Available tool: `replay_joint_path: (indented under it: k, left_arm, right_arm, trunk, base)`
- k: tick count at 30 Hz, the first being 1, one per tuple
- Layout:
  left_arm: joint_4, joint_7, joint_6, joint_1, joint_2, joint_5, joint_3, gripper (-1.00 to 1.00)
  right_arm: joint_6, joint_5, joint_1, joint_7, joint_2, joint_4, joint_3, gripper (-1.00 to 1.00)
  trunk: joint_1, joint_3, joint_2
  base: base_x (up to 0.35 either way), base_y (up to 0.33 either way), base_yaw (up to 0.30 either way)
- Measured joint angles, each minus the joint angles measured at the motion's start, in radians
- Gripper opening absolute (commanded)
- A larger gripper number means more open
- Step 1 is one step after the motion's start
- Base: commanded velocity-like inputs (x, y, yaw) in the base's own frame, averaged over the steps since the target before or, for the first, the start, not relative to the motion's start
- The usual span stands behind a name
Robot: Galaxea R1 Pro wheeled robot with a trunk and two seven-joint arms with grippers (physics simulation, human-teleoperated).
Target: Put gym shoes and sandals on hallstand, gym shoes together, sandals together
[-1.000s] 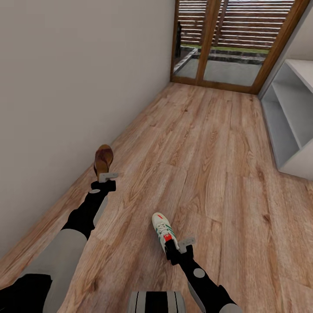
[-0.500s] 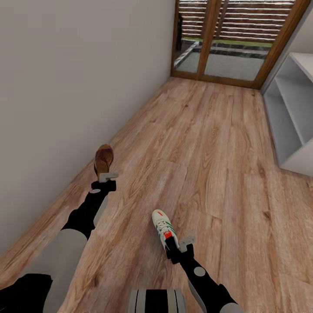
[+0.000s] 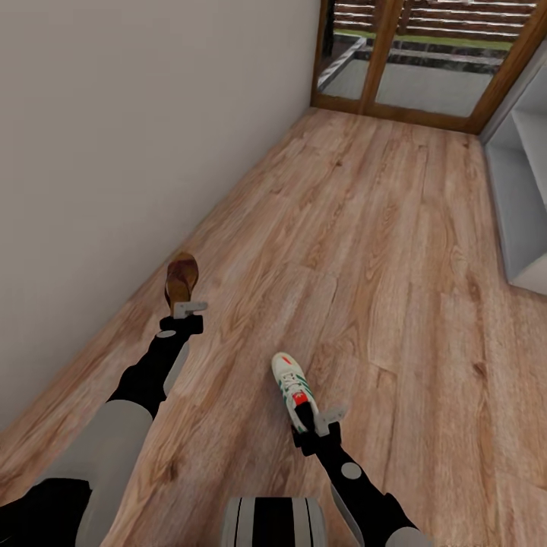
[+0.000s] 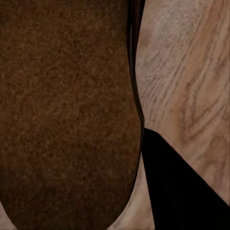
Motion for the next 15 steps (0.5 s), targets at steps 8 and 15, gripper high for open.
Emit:
replay_joint_path:
  k: [8,15]
  left_arm:
    - [0.000,0.000,0.000,-0.001,-0.001,-0.001,0.000,-1.00]
    - [0.000,0.000,0.000,0.001,-0.001,-0.001,0.000,-1.00]
  right_arm:
    - [0.000,0.000,0.000,0.000,-0.001,-0.001,0.000,1.00]
    - [0.000,0.000,0.000,0.000,-0.001,-0.001,0.000,1.00]
  trunk:
    - [0.000,-0.013,0.000]
    - [0.000,-0.014,0.000]
  base:
    - [0.000,0.000,0.091]
    - [0.000,0.000,0.008]
